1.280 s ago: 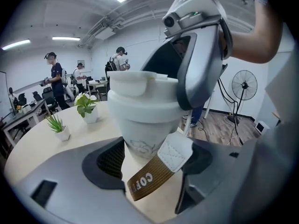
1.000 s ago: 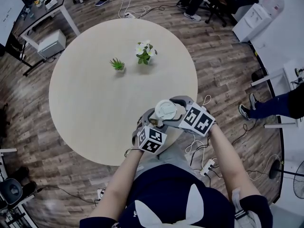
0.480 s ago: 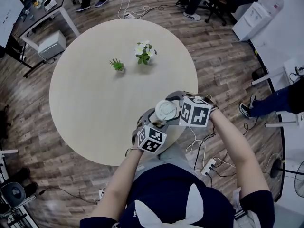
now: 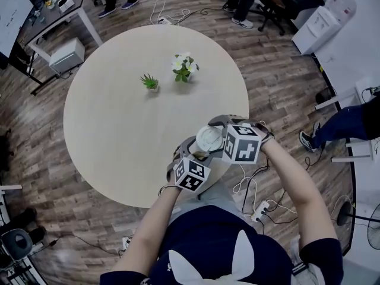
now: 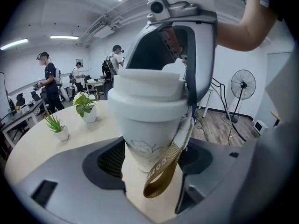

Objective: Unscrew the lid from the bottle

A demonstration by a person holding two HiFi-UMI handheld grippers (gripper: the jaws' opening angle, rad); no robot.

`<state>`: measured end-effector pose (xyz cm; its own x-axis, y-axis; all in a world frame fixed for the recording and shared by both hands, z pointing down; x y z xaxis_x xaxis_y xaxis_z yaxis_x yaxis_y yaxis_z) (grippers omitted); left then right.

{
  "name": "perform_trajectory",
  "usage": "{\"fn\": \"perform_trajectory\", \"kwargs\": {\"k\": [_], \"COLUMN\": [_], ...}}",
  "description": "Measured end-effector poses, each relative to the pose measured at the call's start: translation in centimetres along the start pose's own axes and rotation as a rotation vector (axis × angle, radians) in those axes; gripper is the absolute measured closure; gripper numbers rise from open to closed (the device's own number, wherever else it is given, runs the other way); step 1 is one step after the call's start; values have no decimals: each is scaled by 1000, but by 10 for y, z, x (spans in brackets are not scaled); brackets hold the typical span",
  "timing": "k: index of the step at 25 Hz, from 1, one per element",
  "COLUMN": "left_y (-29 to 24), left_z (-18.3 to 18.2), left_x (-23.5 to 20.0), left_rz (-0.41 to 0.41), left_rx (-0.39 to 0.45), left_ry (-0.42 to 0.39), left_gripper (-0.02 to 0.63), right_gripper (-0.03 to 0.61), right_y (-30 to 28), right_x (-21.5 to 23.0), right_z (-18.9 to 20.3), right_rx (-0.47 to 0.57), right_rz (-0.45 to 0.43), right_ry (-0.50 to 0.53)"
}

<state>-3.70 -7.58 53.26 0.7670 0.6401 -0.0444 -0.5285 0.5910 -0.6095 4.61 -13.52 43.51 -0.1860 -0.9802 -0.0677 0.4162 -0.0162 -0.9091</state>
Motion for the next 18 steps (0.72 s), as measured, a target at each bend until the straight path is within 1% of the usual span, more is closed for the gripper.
{"fn": "perform_trajectory", "kwargs": {"k": [2,3,5,8,11,13,15,17,18], "left_y": [0,-1,-1,0,-1,0,1,1,0], "left_z": [0,1,0,0,1,1,1,0,0], "left_x": [0,0,0,0,-1,-1,-1,-2,-2], "left_rz": [-2,-3,-3,-4,-6,-7,-8,-9,-9], "left_rx": [1,1,2,0,-3,-5,-6,-7,-8], "left_ry": [1,1,1,3,3,4,6,7,8], "left_gripper": [281,281,281,281,281,281,281,281,281], "right_gripper": [179,162,148,124,106,101,100,100,112], "right_y": [5,7,9,4,-4,-9,-15,-18,-20], "right_x": [-5,-9,-16,-27,-35,-38,-41,-42,-43], "right_z": [2,2,4,8,14,15,17,18,18], "right_rx": [116,176,262,336,387,397,395,399,397], "right_rz": [55,88,177,307,395,466,520,535,529], "right_ry": [-104,-162,-271,-437,-599,-656,-685,-699,-702]}}
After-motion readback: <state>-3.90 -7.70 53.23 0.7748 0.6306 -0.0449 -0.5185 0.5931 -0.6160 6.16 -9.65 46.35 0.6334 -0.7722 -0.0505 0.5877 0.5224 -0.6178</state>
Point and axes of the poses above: the fingertips, and each gripper's own axes: y backward along the fingers, x to its right, z out of its underside, the point moved 10 cm from there along y, backward along the fingers, and after that the axes turned 4 degrees about y, right-handed, at the moved point
